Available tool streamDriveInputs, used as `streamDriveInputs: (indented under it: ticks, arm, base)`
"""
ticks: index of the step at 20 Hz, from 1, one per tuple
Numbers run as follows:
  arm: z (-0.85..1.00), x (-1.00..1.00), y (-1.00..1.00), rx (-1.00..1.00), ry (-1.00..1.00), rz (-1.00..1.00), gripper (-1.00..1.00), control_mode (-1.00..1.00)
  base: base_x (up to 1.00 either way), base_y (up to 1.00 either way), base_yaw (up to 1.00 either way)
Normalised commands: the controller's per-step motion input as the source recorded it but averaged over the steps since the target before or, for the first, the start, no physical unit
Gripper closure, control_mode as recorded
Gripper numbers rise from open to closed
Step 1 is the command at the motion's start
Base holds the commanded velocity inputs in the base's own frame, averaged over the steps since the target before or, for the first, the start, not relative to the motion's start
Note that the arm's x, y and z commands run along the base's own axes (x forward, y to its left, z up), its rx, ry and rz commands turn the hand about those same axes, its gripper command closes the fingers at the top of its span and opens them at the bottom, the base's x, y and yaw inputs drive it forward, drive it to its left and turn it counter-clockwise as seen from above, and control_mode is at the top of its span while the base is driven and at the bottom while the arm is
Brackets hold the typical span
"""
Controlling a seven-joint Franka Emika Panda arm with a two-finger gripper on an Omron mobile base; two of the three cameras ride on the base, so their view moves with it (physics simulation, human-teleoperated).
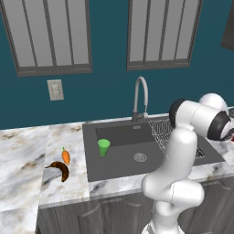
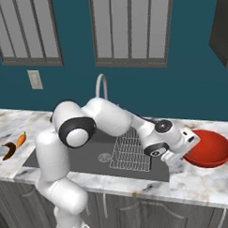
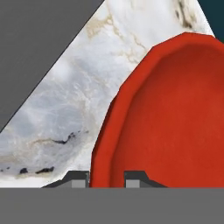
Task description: Remove the carrot and banana from the sink. Then move the bowl and cup from the counter to the sink for washing.
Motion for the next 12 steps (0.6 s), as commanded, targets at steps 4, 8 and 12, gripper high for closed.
streamDriveInputs:
  ticks: [4,8,12]
  arm:
    - [0.2,-0.34,0.09,-0.03,0.0,0.17,1.0,-1.0]
    - [0.18,-0.32,0.13,-0.02,0.0,0.14,1.0,-1.0]
    - [0.11,-0.32,0.19,-0.02,0.0,0.1,1.0,-1.0]
  base:
    - [0.0,0.0,0.0]
    - [0.0,0.0,0.0]
    - [0.0,0.0,0.0]
